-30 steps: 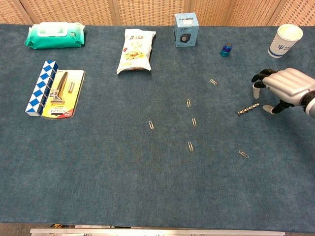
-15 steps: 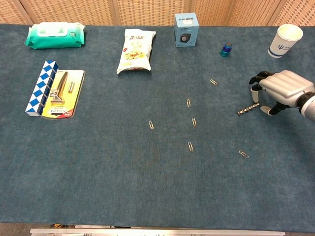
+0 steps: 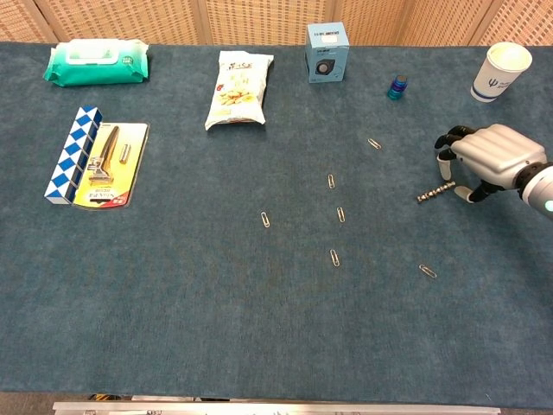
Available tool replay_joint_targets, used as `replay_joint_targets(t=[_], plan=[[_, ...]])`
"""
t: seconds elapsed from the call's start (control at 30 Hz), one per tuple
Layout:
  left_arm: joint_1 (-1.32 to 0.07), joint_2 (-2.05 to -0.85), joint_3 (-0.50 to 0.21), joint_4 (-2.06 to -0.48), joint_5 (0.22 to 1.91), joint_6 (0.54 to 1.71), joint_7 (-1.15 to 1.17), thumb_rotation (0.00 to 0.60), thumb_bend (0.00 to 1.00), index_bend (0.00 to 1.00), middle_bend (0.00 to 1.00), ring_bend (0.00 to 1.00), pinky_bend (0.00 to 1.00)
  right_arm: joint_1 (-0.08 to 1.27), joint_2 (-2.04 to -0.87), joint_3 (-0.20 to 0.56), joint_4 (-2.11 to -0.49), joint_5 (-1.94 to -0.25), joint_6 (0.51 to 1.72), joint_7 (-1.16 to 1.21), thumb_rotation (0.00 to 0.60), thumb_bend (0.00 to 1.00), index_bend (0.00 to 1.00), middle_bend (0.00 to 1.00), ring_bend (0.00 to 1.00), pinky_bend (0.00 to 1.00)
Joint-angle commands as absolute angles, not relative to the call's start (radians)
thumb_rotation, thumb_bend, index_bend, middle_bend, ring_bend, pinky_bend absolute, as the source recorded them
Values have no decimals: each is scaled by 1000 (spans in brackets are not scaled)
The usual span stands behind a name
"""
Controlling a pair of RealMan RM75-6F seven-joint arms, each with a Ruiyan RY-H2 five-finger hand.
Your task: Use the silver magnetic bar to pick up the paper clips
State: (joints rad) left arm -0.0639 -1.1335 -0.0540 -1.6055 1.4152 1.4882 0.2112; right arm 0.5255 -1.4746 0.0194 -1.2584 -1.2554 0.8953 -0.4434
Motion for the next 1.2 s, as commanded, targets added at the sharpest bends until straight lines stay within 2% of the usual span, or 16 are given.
replay_joint_targets(t=[0.03, 0.17, 0.9, 1.2], plan=[[-64, -1133, -54, -1606, 1415, 1489, 211, 600, 180, 498, 522, 570, 726, 525, -1479, 20, -1254, -1260, 903, -443, 600, 302, 476, 176, 90, 271], [-63, -1132, -55, -1605, 1414, 1489, 208, 600, 179, 498, 522, 570, 726, 521, -1488, 24, -1247, -1272, 927, -435, 600, 215, 476, 174, 89, 271], [-64, -1131, -55, -1606, 1413, 1488, 206, 600, 179, 498, 522, 570, 726, 531, -1514, 20, -1221, -1271, 911, -445, 600, 216, 476, 174, 88, 270], [-63, -1129, -55, -1606, 1414, 1489, 203, 600, 179, 499, 522, 570, 726, 532, -1524, 21, -1211, -1272, 914, -443, 600, 222, 511, 174, 89, 270]])
